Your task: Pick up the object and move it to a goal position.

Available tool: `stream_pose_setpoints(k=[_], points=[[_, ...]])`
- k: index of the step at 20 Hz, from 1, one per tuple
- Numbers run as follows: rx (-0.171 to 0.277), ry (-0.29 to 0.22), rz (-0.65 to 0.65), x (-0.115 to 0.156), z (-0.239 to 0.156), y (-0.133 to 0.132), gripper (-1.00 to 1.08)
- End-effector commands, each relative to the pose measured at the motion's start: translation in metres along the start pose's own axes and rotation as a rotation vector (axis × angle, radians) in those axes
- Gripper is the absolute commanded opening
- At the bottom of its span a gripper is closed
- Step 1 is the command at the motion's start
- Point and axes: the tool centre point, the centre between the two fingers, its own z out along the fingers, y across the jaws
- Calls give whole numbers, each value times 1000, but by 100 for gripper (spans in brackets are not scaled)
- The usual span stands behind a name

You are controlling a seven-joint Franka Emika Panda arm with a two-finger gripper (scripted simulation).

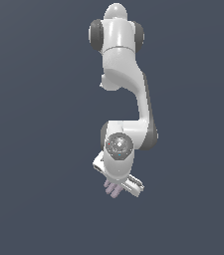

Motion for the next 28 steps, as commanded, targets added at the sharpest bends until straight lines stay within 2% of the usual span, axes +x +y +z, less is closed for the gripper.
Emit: stream_pose_setpoints(k=[1,14,28], points=[[0,0,0,-1,-1,0,-100],[-1,-2,-1,-29,-33,0,-100],[-5,-9,-1,-107,-127,1,-100]])
